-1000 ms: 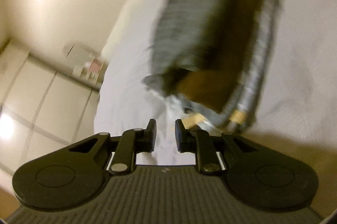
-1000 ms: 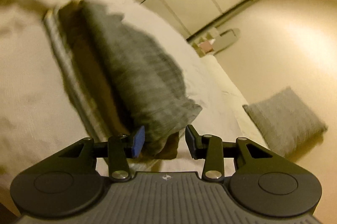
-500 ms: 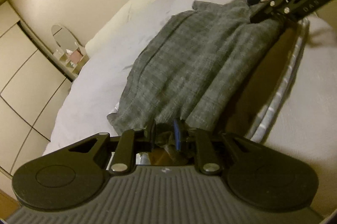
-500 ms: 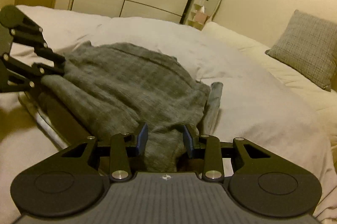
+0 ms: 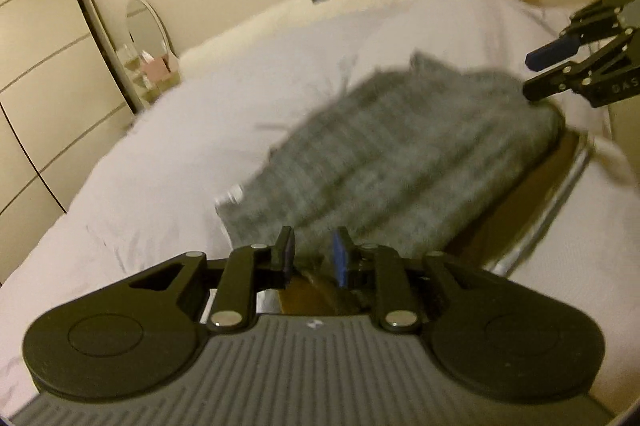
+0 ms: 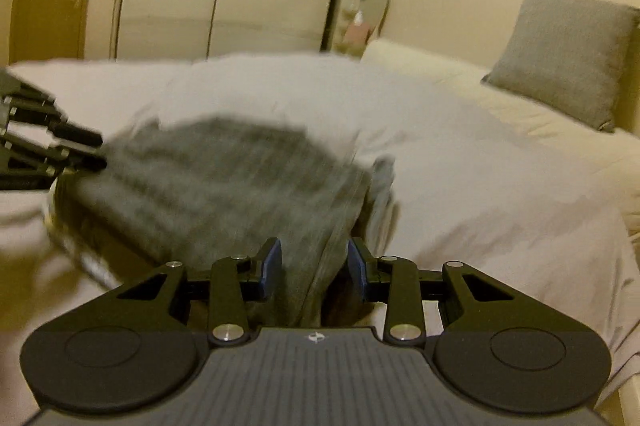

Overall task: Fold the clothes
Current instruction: 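Lower the shorts onto the stack of folded clothes with both grippers, then open both grippers and pull them back from the stack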

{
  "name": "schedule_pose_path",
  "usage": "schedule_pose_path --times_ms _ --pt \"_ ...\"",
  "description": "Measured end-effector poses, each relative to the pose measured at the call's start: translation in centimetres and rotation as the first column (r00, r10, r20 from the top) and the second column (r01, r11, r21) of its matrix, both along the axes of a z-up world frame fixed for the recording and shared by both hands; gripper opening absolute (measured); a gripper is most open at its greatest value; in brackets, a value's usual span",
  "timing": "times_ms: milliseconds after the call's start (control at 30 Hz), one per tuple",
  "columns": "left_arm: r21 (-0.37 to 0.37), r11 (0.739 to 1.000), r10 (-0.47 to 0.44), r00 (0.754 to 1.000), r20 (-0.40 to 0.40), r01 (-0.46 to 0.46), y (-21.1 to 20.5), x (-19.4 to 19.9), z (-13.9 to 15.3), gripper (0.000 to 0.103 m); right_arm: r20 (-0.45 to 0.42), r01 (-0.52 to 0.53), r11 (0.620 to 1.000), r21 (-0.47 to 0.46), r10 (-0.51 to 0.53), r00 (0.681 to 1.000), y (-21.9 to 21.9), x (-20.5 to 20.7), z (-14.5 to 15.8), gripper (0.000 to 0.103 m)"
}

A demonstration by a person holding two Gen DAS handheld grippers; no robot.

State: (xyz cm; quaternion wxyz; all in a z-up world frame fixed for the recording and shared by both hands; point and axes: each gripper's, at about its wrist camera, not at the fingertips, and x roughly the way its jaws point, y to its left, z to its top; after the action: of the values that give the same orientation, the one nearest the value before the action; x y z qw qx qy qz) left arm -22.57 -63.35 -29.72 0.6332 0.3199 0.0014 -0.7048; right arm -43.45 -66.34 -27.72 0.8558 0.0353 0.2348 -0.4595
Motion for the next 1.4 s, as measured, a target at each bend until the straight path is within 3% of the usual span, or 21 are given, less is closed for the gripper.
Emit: schedule_pose_path --times_ms 133,267,433,533,667,833,1033,1200,1333,1400 --pt "0.009 1.0 -0.017 1.0 -0.002 0.017 -1.1 -0.5 0.4 0.02 0.04 -0.004 1.0 -0.005 0.004 0.999 -1.0 0.8 0.8 0.034" --pt "0.073 0.997 -0.021 0.999 0.043 0.018 -2.3 -0.5 -1.8 0.021 -0.035 0.012 0.999 0.034 -0.011 0.999 -3.1 1.9 -1.0 0.029" --pt "0.021 1.0 0.012 1.0 0.022 -0.013 -1.1 0.8 -1.5 0.022 -0.027 0.102 0.993 0.056 -0.101 0.995 -4.5 0.0 -1.6 0.03" --pt "-0.031 0.999 0.025 1.0 0.016 -0.024 -1.0 1.0 -0.3 0.022 -0.009 0.076 0.997 0.006 -0.076 0.997 -3.8 0.1 -0.4 0.03" --pt "-0.031 0.999 0.025 0.999 -0.021 -0.026 -2.7 1.1 0.8 0.022 -0.001 -0.004 1.0 -0.016 0.004 1.0 -3.7 2.2 0.5 0.03" --pt "-0.011 1.0 0.026 1.0 0.007 -0.026 -5.1 1.2 0.0 0.022 -0.041 -0.064 0.998 0.002 0.064 0.997 -5.8 5.5 -0.1 0.03" --pt "0.049 0.995 0.083 0.996 0.012 -0.084 -7.2 3.6 -2.1 0.023 -0.087 -0.004 0.999 0.047 0.008 0.996 -9.2 6.0 -1.7 0.032" --pt "0.019 0.991 0.134 0.991 0.013 -0.134 -6.6 4.8 -1.3 0.024 -0.085 0.084 0.996 0.033 -0.081 0.993 -10.0 4.5 -1.9 0.034" --pt "-0.017 0.982 0.184 0.98 -0.076 -0.186 -4.4 6.2 0.9 0.023 -0.013 0.15 0.988 0.05 -0.149 0.989 -8.9 1.7 -0.6 0.034" --pt "-0.026 0.983 0.175 0.974 -0.147 -0.18 -2.4 6.4 1.8 0.023 0.022 0.125 0.992 0.03 -0.126 0.992 -6.8 0.9 0.2 0.034"
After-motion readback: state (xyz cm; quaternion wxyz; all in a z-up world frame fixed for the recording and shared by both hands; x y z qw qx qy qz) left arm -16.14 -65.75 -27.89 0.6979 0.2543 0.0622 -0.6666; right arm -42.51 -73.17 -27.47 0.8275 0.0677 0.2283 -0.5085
